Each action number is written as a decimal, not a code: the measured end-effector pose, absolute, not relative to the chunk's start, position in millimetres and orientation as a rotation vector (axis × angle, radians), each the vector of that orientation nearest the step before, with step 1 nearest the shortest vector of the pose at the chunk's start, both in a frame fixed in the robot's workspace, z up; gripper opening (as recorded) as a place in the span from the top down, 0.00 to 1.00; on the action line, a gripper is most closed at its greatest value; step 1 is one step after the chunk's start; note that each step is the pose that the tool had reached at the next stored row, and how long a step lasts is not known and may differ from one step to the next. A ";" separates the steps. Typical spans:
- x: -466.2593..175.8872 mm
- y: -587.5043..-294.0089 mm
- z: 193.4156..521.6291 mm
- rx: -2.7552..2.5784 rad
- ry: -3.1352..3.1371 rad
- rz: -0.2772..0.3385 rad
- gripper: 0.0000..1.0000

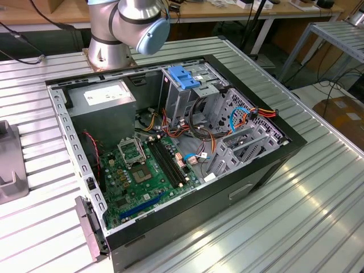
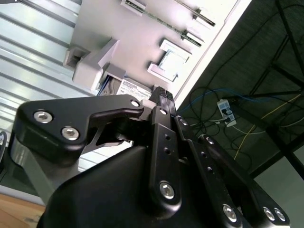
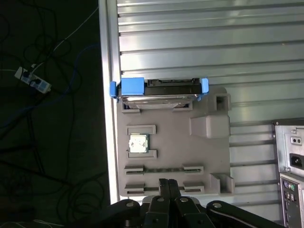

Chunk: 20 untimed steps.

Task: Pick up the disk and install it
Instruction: 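Reach for the disk, then pick up the disk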

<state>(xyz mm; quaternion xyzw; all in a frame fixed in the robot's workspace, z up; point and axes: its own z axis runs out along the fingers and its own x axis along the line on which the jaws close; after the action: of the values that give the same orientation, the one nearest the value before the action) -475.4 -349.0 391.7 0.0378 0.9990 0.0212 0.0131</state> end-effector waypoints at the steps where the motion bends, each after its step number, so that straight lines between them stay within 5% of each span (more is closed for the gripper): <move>1: -475.4 -346.2 391.6 0.118 3.112 0.066 0.90; 20: -475.4 -335.3 391.6 0.118 3.113 0.066 0.90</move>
<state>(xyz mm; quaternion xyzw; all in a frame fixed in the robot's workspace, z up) -475.4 -335.3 391.6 0.0379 0.9990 0.0212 0.0131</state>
